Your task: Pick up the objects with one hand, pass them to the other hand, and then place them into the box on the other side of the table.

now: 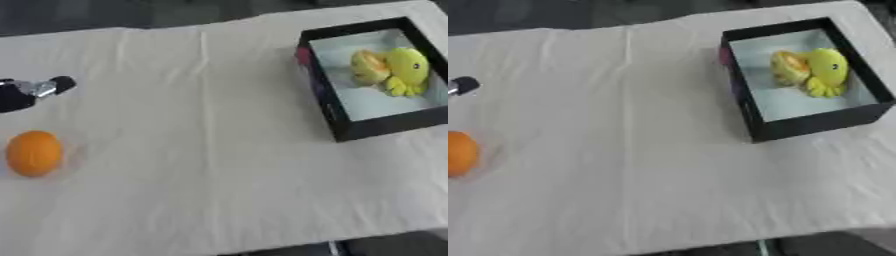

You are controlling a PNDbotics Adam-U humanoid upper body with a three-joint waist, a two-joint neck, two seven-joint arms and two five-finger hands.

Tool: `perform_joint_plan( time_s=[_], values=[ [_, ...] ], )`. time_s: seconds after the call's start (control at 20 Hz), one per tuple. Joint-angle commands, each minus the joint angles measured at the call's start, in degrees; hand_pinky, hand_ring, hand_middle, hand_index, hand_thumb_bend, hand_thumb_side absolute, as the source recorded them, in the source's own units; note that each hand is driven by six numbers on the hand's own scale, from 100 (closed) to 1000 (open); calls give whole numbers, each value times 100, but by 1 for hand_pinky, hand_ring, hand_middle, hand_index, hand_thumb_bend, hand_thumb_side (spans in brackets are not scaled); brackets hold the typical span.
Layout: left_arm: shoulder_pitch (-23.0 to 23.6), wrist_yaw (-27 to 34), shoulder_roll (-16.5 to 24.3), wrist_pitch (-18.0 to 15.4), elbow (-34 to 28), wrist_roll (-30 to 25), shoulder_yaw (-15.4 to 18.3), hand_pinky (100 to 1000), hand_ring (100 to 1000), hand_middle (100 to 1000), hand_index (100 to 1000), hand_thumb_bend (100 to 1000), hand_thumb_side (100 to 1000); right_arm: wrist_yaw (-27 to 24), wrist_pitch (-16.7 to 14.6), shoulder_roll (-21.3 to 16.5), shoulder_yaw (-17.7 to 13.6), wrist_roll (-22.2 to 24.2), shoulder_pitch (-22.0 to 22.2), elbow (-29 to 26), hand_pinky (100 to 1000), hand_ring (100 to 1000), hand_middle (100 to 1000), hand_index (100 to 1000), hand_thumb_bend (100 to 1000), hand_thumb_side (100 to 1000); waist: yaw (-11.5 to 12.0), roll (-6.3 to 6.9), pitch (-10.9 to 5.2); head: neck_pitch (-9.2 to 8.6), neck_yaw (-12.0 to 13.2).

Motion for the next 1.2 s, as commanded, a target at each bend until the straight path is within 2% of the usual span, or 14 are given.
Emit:
perform_joint_plan(
  time_s=[0.05, 0.2, 0.3, 0.45, 0.6, 0.7, 0.9, 1.2],
  values=[
    [-11, 657, 680, 243, -137, -746, 114, 795, 804, 747, 844, 844, 413, -249, 22, -289, -20, -112, -59, -258, 895, 921, 911, 921, 100, 491, 30, 0, -155, 48, 88],
    [5, 1097, 1024, 431, -123, -1585, 36, 817, 823, 758, 848, 804, 371, -283, 34, -297, 12, -108, -58, -314, 894, 917, 907, 919, 100, 487, 49, 0, -159, 43, 102],
    [-14, 1205, 1171, 486, -106, -2196, -7, 827, 831, 763, 853, 818, 311, -271, 44, -282, 43, -87, -57, -326, 894, 914, 906, 917, 100, 488, 53, -6, -161, 32, 110],
    [-66, 1075, 1299, 490, 36, -3064, -69, 840, 841, 771, 856, 817, 226, -259, 63, -245, 87, -41, -51, -341, 893, 910, 903, 915, 100, 493, 60, -8, -162, -4, 133],
    [-148, 594, 1321, 424, 309, -3684, -151, 846, 834, 774, 853, 784, 149, -230, 78, -208, 135, 20, -60, -355, 893, 907, 900, 913, 100, 494, 56, -13, -164, -18, 142],
    [-209, 273, 1263, 365, 572, -3950, -219, 848, 836, 774, 848, 733, 100, -209, 84, -187, 152, 51, -60, -354, 892, 902, 896, 910, 100, 497, 46, -19, -165, -24, 151],
    [-384, -196, 1081, 238, 1224, -4242, -380, 846, 835, 770, 834, 681, 100, -192, 98, -150, 164, 82, -44, -343, 891, 895, 889, 905, 100, 502, 31, -26, -165, -21, 182],
    [-639, -583, 752, 48, 1863, -4253, -538, 844, 835, 769, 806, 685, 100, -181, 119, -101, 170, 111, -19, -327, 891, 890, 881, 899, 100, 512, 18, -38, -158, -4, 206]
  ],
)
